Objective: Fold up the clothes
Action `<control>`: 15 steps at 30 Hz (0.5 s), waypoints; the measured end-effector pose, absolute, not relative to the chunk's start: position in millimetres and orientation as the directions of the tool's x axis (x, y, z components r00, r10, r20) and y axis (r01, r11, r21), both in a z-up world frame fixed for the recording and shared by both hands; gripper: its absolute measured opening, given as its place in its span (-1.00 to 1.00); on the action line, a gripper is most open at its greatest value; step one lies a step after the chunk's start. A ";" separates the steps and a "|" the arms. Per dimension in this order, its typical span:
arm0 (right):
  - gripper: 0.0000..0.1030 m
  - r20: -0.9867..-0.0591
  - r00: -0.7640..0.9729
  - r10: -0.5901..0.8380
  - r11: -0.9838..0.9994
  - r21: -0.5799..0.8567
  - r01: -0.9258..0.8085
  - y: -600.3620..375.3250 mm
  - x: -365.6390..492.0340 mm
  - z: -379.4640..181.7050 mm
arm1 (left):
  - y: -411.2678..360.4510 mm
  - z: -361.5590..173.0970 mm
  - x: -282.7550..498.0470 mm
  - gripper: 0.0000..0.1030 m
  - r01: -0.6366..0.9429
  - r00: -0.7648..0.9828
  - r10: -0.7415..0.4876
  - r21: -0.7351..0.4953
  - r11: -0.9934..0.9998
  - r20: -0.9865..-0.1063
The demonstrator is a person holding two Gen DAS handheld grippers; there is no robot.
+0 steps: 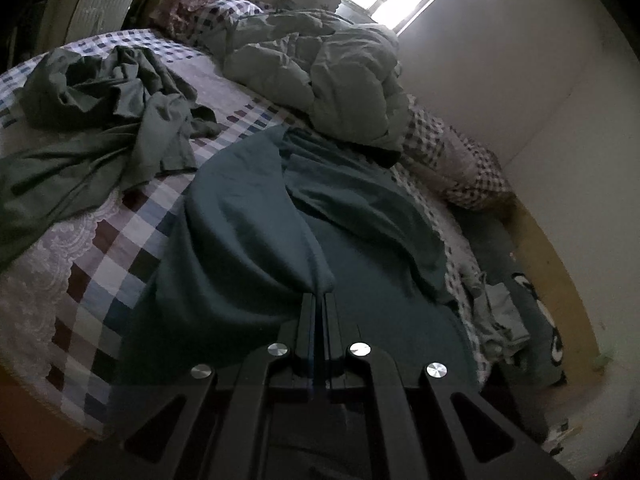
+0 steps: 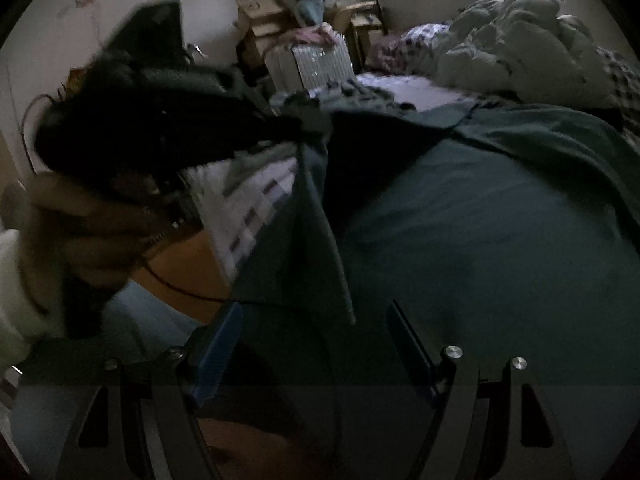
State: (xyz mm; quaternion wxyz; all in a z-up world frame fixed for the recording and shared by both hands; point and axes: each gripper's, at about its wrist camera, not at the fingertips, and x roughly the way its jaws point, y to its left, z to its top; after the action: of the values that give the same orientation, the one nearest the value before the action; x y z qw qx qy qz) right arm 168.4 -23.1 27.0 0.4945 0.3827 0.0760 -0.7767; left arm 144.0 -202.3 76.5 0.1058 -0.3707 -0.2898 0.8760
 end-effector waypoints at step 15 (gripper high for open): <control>-0.97 -0.700 -0.231 -0.676 -0.524 0.237 0.818 -31.4 153.7 44.3 | -216.9 70.4 135.5 -0.97 0.038 -0.713 0.416 -0.623 -0.781 -0.565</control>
State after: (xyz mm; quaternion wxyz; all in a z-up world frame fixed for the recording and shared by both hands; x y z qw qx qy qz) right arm 153.7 -31.4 44.3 0.4792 0.3934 0.0902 -0.7794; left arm 135.5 -216.9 70.4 0.1084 -0.3630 -0.3128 0.8710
